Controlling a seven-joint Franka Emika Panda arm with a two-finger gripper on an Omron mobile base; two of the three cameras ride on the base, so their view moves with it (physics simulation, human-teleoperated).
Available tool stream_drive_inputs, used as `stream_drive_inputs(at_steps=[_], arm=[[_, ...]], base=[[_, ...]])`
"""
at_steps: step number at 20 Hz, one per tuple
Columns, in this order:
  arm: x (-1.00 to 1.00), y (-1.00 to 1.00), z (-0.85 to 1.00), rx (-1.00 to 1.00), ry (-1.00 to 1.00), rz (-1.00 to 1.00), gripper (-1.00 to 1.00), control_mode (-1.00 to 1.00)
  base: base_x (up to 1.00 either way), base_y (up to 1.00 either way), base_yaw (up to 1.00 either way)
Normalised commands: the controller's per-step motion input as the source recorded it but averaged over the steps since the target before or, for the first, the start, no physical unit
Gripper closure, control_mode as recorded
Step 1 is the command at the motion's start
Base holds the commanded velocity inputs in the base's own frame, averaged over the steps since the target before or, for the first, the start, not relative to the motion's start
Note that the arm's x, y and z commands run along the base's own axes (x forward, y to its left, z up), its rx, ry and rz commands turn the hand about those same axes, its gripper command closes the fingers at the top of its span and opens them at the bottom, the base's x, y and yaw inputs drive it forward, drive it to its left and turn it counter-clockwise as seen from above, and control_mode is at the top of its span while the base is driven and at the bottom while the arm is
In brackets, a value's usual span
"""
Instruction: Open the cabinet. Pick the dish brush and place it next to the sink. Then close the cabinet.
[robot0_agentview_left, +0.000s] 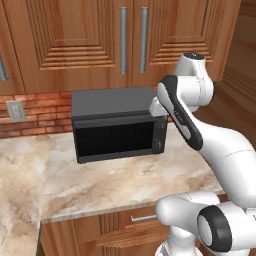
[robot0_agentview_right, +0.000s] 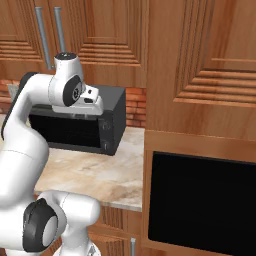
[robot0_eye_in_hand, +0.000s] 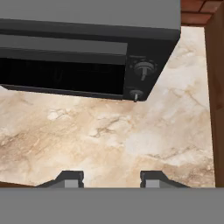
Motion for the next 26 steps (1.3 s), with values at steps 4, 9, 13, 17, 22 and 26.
stream_drive_inputs(at_steps=[4, 9, 13, 17, 22, 26], arm=[[-0.12, 0.15, 0.00, 0.00, -0.04, 0.00, -1.00, -1.00], [-0.26, 0.37, 0.10, 0.00, -0.17, 0.00, -1.00, -1.00], [-0.19, 0.34, 0.13, 0.00, -0.19, 0.00, -1.00, -1.00], [-0.31, 0.12, 0.13, 0.00, -0.17, 0.00, -1.00, -1.00], [-0.20, 0.00, 0.17, 0.00, -0.08, 0.00, -1.00, -1.00], [-0.09, 0.00, 0.16, 0.00, -0.05, 0.00, -1.00, -1.00]], base=[[0.00, 0.00, 0.00], [0.00, 0.00, 0.00], [0.00, 0.00, 0.00], [0.00, 0.00, 0.00], [0.00, 0.00, 0.00], [0.00, 0.00, 0.00]])
